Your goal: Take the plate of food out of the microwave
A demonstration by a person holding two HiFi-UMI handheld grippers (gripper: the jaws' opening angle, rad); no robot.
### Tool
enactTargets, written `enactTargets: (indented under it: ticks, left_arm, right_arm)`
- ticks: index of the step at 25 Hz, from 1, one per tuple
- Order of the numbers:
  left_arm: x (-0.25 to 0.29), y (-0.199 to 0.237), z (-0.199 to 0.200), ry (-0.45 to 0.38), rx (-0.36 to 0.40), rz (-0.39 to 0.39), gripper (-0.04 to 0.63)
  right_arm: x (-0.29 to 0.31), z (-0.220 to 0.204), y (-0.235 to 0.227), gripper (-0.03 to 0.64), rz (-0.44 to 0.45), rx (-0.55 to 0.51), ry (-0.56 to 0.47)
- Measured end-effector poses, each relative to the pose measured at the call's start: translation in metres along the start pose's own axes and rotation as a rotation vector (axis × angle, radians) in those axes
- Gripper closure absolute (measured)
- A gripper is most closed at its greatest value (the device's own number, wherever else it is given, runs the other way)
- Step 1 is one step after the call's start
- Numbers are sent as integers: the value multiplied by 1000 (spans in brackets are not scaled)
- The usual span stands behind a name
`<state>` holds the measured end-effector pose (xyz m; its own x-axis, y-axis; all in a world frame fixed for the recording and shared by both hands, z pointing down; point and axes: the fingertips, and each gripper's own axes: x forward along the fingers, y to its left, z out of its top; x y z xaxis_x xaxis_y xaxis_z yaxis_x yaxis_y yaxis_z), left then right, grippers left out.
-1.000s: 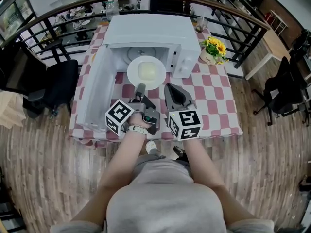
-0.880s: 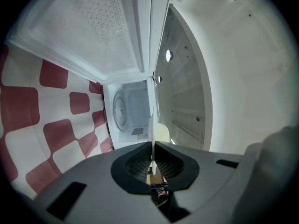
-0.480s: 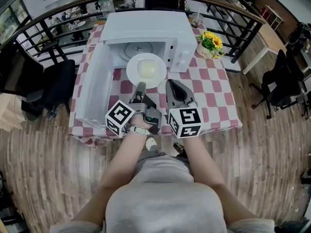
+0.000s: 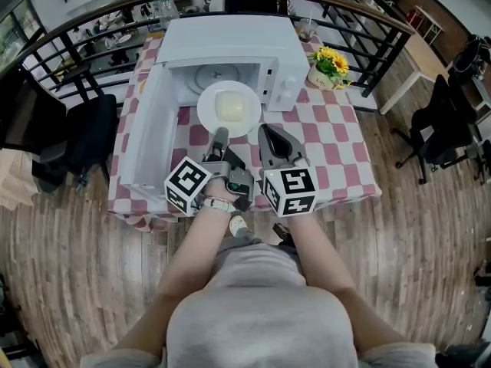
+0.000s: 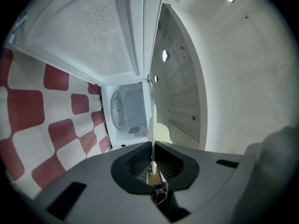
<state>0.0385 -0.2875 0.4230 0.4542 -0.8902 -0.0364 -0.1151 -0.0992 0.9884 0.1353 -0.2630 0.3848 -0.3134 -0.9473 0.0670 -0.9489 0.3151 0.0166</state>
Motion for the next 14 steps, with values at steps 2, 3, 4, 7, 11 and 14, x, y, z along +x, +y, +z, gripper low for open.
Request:
enactTargets:
  ticks: [2,3,4,7,11,14]
  left_arm:
    - [0,0,1,3,4,2,577]
    - [0,-1,1,6,4,2,578]
    - [0,-1,0,9,4,3,577]
    - [0,-3,0,15,7,0,577]
    - [1,-4,4,17,8,-1,577]
    - [0,-3,5,16,5,3,577]
  right_arm:
    - [0,1,0,592,-4,2,2]
    - [-1,1,0,592,-8,3,2]
    - [-1,1,0,592,-11,3,3]
    - [-1,2,0,592,-15,4,2]
    - [1,4,3,592,-9,14,-2]
    - [2,3,4,592,-10,17,1]
